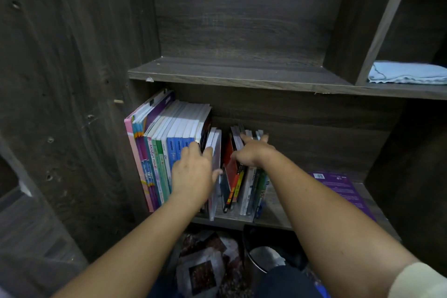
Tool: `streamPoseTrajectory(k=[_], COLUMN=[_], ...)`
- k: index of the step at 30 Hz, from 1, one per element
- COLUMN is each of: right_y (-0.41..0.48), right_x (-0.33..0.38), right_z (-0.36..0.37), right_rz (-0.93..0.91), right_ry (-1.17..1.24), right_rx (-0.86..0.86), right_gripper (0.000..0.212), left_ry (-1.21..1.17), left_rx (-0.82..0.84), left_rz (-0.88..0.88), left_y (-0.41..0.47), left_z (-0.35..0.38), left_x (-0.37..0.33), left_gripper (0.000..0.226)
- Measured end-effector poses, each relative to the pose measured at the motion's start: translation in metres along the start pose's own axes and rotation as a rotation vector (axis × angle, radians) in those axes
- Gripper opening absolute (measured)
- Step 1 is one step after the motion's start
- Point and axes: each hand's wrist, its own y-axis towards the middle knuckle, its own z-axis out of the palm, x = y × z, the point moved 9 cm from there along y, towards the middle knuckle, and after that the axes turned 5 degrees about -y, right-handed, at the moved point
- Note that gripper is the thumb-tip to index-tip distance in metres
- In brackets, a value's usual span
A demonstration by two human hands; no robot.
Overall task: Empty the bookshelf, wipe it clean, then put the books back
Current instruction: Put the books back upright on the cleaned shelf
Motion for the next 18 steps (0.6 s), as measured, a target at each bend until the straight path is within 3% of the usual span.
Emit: streamPoseTrajectory(k=[4, 9, 14, 18], right_y=[-0.001, -0.002, -0.015, -0.02], right_x=[-0.002, -0.017, -0.028, -0.031], right_z=[-0.008, -0.012, 0.006, 0.022], right_rz=[-0.048, -0.121, -0.091, -0.053], right_ry=[0.208, 0.579, 0.913, 0.878], right_rx=[0.024, -0.058, 0.064, 0.175], right_gripper=[0.071, 0.064, 0.056, 0.037], left_ry=[0.068, 0.169, 0.311, 0.266], left_rx=[-0.084, -0.185, -0.204, -0.263], left_rz=[0.197, 0.265, 0.19, 0.019], left_y=[-0.013, -0.004, 0.013, 0.006], left_z=[0.008, 0.01, 0.022, 0.026], left_x=[0.006, 0.006, 0.012, 0.019], left_gripper=[0.087, 0.09, 0.088, 0.068])
